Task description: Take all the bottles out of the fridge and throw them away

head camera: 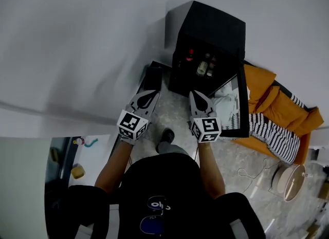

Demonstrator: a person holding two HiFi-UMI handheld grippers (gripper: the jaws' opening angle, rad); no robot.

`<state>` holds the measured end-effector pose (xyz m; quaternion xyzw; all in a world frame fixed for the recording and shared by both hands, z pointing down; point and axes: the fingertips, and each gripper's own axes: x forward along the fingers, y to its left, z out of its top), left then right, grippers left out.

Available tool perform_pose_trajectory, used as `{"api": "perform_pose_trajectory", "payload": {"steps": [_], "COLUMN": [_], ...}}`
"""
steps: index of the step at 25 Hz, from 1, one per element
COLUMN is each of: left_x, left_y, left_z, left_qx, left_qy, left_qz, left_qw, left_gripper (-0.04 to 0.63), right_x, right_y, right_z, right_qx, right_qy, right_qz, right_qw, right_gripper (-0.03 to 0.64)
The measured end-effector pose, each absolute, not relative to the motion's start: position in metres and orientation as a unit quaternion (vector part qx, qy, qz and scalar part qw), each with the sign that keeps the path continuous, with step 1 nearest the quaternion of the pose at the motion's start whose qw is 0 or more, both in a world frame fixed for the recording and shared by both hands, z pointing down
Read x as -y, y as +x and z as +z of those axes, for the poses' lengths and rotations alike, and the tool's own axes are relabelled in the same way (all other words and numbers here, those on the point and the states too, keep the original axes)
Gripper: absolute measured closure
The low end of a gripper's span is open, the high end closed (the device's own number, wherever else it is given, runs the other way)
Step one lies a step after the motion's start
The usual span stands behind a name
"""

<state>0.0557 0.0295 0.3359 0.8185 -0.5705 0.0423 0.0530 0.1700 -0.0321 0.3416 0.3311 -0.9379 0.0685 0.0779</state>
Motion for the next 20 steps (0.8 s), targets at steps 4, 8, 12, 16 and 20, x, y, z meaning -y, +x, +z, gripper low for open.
{"api": "perform_pose_trajectory", "payload": {"steps": [4, 8, 12, 16, 20], "left_x": [-0.008, 0.004, 0.014, 0.022, 0.032], "left_y": [0.046, 0.039, 0.036, 0.035, 0.037], "left_z": [0.339, 0.346, 0.349, 0.348, 0.344], "left_qx": [0.579, 0.582, 0.579, 0.573, 0.560], "left_qy": [0.813, 0.811, 0.812, 0.817, 0.826], "left_qz": [0.032, 0.037, 0.039, 0.044, 0.042], "left_qw": [0.049, 0.054, 0.055, 0.054, 0.048], "left_gripper": [0.589, 0.589, 0.589, 0.589, 0.589], "right_x": [0.054, 0.069, 0.079, 0.083, 0.090], "right_y": [0.169, 0.167, 0.162, 0.160, 0.166], "right_z": [0.346, 0.349, 0.350, 0.345, 0.344], "right_qx": [0.938, 0.939, 0.940, 0.940, 0.933], "right_qy": [0.329, 0.327, 0.326, 0.328, 0.345], "right_qz": [0.071, 0.069, 0.068, 0.063, 0.066], "right_qw": [0.079, 0.077, 0.078, 0.075, 0.074], "right_gripper": [0.609, 0.609, 0.611, 0.609, 0.609]}}
